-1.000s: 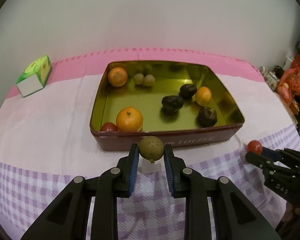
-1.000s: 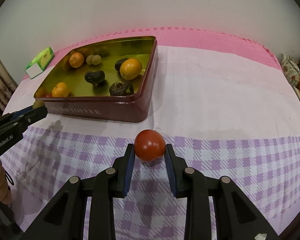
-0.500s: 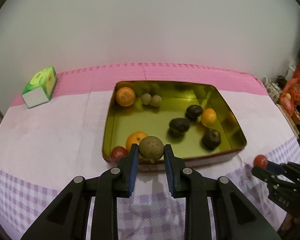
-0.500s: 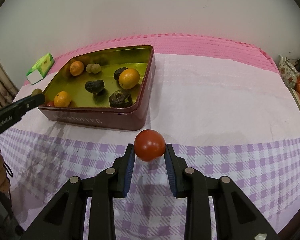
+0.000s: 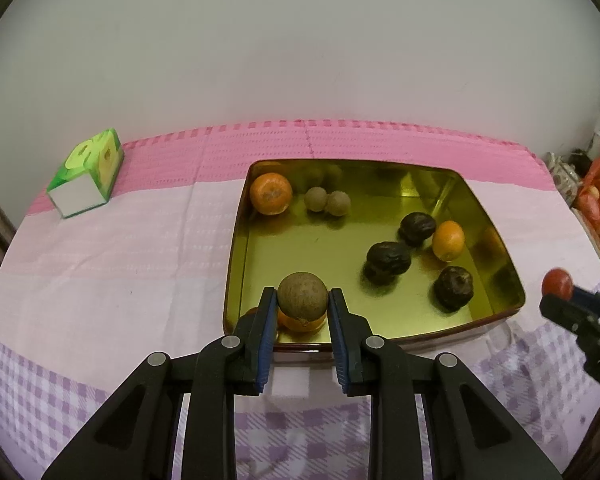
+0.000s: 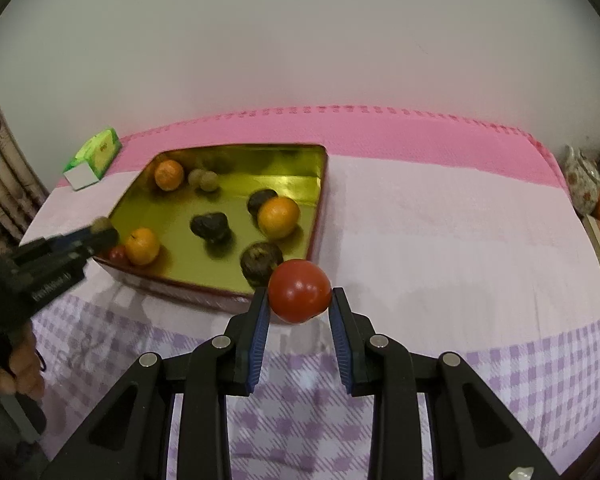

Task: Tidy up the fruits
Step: 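Carry the small brown fruit and red tomato over the tin with both tools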

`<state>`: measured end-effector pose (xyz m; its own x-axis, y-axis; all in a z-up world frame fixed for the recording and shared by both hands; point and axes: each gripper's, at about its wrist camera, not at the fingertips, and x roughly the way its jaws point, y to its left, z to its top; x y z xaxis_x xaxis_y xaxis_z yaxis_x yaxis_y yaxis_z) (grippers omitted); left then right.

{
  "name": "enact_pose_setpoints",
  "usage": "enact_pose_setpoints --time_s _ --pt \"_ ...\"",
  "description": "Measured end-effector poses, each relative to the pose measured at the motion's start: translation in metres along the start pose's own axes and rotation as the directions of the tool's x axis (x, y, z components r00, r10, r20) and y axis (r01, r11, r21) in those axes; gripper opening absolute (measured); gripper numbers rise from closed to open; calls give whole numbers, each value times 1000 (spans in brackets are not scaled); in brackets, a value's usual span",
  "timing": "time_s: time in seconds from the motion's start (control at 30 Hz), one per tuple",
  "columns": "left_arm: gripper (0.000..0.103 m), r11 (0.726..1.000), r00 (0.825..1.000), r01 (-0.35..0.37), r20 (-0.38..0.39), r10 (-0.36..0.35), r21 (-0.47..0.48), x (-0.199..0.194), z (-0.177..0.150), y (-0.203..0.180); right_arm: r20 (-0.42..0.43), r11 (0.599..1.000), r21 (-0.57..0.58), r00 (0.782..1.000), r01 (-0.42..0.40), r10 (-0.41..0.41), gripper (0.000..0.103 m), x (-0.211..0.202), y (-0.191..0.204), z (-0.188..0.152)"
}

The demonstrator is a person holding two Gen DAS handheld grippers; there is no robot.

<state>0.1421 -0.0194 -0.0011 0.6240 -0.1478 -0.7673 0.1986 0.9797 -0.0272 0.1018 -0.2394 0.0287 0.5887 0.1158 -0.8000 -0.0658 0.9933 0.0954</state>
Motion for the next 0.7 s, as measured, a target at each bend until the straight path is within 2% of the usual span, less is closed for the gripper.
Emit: enact_pose_setpoints --time_s 0.7 --pt "26 998 997 -50 -51 51 24 25 -3 4 -65 995 -89 997 -49 43 28 48 39 27"
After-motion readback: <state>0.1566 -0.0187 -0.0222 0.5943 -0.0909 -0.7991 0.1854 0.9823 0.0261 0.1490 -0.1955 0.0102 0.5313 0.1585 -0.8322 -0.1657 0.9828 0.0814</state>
